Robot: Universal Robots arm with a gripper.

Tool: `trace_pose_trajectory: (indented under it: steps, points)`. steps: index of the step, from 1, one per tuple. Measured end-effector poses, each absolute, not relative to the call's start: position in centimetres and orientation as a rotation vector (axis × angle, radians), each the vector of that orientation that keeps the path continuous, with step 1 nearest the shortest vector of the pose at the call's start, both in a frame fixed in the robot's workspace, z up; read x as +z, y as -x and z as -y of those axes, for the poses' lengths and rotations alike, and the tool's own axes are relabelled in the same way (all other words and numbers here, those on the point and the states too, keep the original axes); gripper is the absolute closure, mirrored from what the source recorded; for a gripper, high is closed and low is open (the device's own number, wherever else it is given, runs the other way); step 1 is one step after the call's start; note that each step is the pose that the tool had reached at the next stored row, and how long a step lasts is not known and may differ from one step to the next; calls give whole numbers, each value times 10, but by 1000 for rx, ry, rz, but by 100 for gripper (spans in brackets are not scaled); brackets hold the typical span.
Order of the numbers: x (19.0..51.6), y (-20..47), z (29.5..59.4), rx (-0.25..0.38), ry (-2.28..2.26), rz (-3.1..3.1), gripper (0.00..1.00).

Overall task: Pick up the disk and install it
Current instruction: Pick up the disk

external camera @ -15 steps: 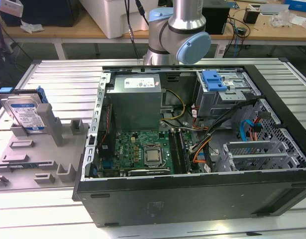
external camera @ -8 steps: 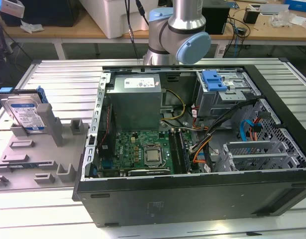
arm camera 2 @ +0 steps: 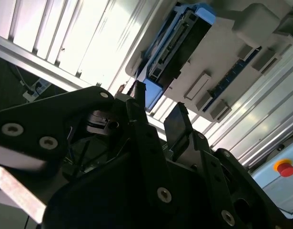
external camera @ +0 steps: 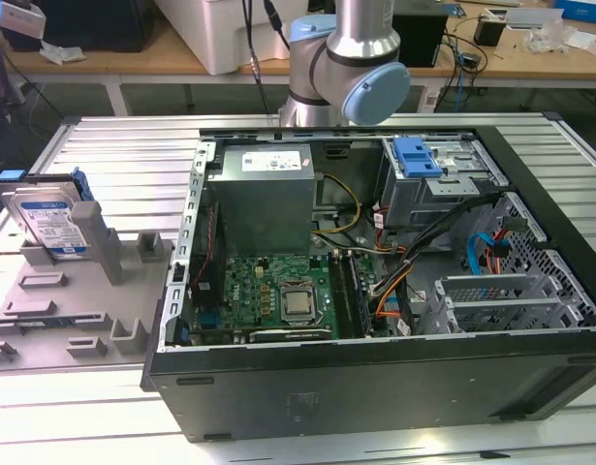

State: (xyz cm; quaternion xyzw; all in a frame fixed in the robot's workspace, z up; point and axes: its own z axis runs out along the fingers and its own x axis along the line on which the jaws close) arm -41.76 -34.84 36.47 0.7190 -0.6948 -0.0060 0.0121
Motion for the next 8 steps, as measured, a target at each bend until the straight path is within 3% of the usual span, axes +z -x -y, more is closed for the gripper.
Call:
trace_pose_trajectory:
  steps: [8]
  points:
    - [361, 418, 348, -18, -2242, 2167, 56]
